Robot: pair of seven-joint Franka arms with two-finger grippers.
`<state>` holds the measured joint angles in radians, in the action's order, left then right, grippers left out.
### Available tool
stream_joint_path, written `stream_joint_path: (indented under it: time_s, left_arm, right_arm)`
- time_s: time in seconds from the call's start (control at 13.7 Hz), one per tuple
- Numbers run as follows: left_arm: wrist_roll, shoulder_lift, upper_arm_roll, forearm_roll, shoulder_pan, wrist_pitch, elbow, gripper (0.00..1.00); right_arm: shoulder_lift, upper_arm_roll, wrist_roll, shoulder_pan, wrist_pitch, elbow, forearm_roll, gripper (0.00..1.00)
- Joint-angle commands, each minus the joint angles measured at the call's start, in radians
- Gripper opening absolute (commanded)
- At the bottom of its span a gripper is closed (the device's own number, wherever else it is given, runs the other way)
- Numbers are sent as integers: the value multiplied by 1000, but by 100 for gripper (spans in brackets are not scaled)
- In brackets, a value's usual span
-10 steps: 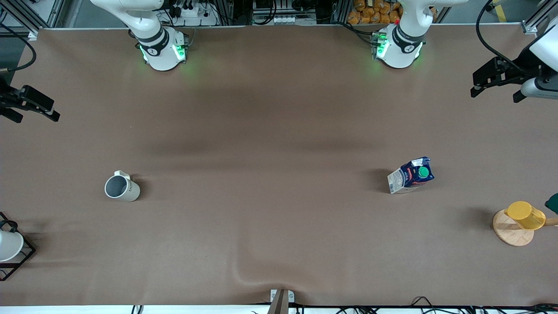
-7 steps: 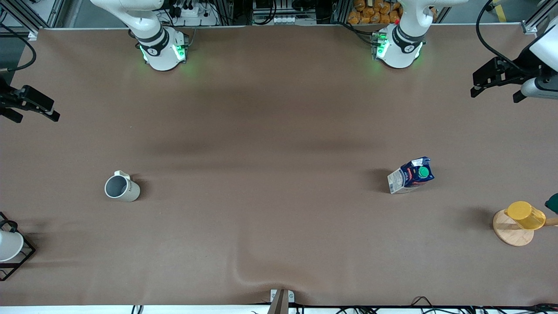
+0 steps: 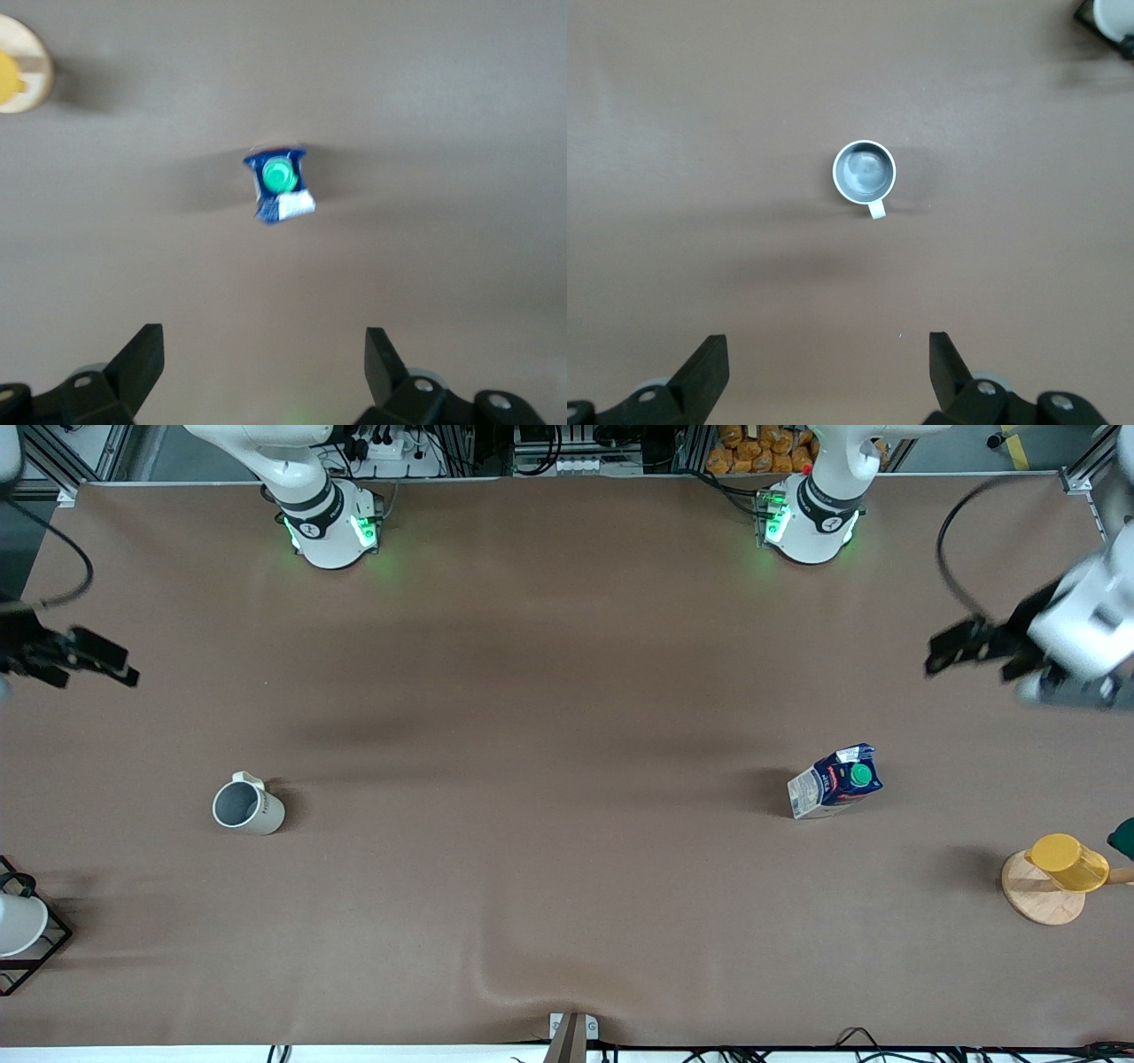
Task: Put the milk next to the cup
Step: 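Reach the left gripper to the milk carton while the right gripper reaches the mug, then grasp the milk carton with the left gripper while the right gripper grasps the mug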
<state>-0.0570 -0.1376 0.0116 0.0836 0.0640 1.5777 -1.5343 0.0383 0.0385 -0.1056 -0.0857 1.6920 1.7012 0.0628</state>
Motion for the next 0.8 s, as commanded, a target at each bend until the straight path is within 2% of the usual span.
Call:
stream_joint_path:
  time_s: [0.0,0.15,0.37,0.73]
  left_arm:
    - [-114,-126,7,25,10,68,14,100]
    - [-217,-184,10,16,14,125,11,100]
    - [-280,-229,11,-27,20,214,-52,100]
    - [-287,-289,11,-65,28,222,-73,100]
  right_arm:
    - [135,-6,-22,-28,81,-12,-14,100]
    - [214,-8,-28,-38,165,-11,-44,100]
    - [349,-9,-124,-71,316,-11,-37,100]
    - [491,-14,-121,-52,437,-11,-26,100]
